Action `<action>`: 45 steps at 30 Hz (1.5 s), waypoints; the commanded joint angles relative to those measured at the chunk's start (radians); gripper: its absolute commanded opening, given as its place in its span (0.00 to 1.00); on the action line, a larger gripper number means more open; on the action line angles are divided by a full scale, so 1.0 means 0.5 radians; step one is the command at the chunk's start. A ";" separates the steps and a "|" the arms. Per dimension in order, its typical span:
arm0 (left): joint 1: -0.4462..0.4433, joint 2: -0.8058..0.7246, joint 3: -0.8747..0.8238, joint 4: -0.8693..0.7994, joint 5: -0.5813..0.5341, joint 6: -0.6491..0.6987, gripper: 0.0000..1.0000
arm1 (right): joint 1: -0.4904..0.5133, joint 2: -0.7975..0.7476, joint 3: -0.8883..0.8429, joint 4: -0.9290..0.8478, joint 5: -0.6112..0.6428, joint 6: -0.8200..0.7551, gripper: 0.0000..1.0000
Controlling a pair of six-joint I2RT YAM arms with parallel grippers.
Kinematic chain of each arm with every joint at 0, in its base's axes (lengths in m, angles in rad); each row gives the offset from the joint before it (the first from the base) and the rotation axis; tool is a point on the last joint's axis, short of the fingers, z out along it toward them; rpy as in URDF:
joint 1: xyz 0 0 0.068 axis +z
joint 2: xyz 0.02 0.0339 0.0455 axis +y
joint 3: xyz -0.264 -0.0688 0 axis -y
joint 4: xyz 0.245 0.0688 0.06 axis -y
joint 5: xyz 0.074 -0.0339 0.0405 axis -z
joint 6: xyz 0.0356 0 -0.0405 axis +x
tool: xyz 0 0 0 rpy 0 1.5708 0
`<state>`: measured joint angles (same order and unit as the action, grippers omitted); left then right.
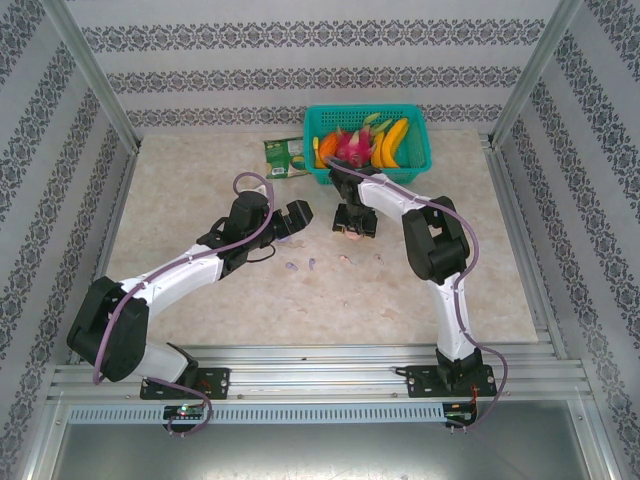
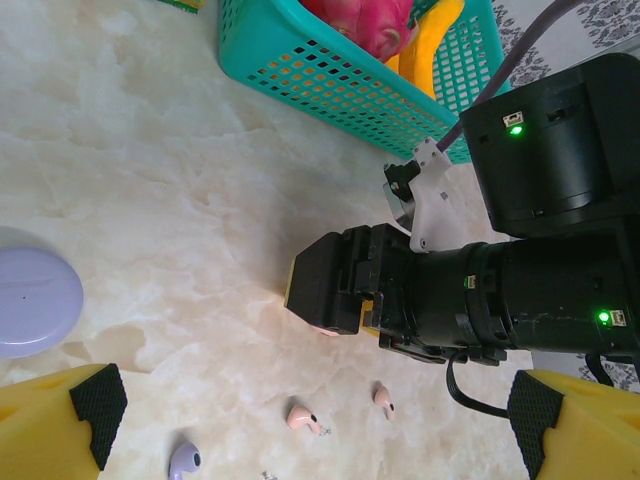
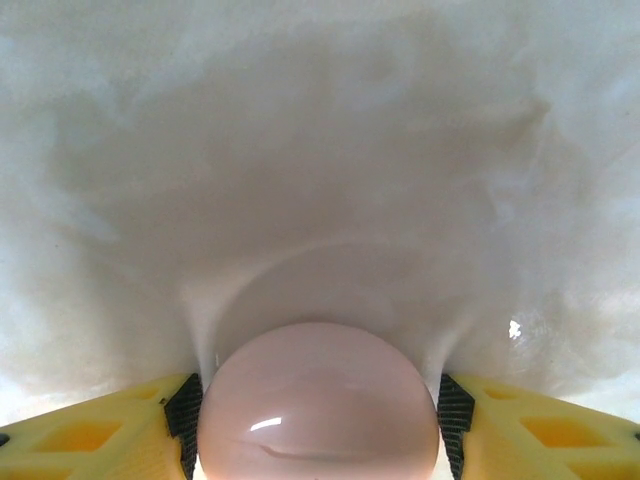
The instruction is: Insert the wireless bluetooth earbuds into the charging case
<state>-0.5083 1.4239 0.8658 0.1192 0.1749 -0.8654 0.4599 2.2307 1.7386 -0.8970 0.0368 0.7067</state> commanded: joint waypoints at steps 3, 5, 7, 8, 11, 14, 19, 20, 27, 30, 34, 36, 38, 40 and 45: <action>0.023 -0.007 0.012 0.087 -0.017 -0.027 1.00 | -0.030 0.032 -0.041 0.014 0.019 -0.011 0.63; 0.022 -0.005 0.013 0.084 -0.018 -0.024 1.00 | -0.030 0.034 -0.041 0.018 0.007 -0.012 0.61; 0.023 -0.005 0.016 0.081 -0.015 -0.024 1.00 | -0.030 0.029 -0.051 0.027 -0.010 -0.017 0.57; 0.022 -0.001 0.017 0.081 -0.008 -0.020 1.00 | -0.033 0.023 -0.057 0.032 -0.017 -0.020 0.56; 0.022 0.016 0.024 0.086 0.018 -0.003 1.00 | -0.039 -0.014 -0.096 0.070 -0.057 -0.011 0.51; 0.023 0.050 0.049 0.077 0.078 0.022 1.00 | -0.046 -0.079 -0.147 0.116 -0.106 0.020 0.49; 0.023 0.161 0.163 -0.135 0.115 0.064 1.00 | -0.047 -0.251 -0.256 0.214 -0.165 0.102 0.48; 0.023 0.186 0.180 -0.176 0.098 0.059 1.00 | -0.052 -0.281 -0.279 0.237 -0.178 0.123 0.48; 0.020 0.297 0.181 -0.070 0.157 -0.031 1.00 | -0.083 -0.512 -0.470 0.443 -0.317 0.380 0.48; 0.020 0.384 0.126 0.268 0.317 -0.040 0.99 | -0.112 -0.598 -0.554 0.574 -0.413 0.524 0.48; 0.002 0.490 0.048 0.734 0.439 -0.002 0.95 | -0.156 -0.701 -0.665 0.758 -0.528 0.727 0.48; -0.019 0.541 0.027 0.892 0.450 0.027 0.94 | -0.174 -0.737 -0.705 0.833 -0.563 0.814 0.48; -0.040 0.611 0.025 1.038 0.455 0.035 0.92 | -0.182 -0.760 -0.717 0.868 -0.585 0.883 0.49; -0.053 0.683 0.034 1.161 0.449 0.028 0.90 | -0.187 -0.787 -0.739 0.920 -0.619 0.967 0.49; -0.101 0.877 0.110 1.360 0.432 -0.022 0.82 | -0.196 -0.864 -0.840 1.082 -0.668 1.164 0.48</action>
<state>-0.5373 1.8187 0.8886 0.6468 0.3786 -0.8707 0.3664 1.8442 1.3430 -0.4274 -0.2596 1.1896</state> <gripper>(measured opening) 0.835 0.499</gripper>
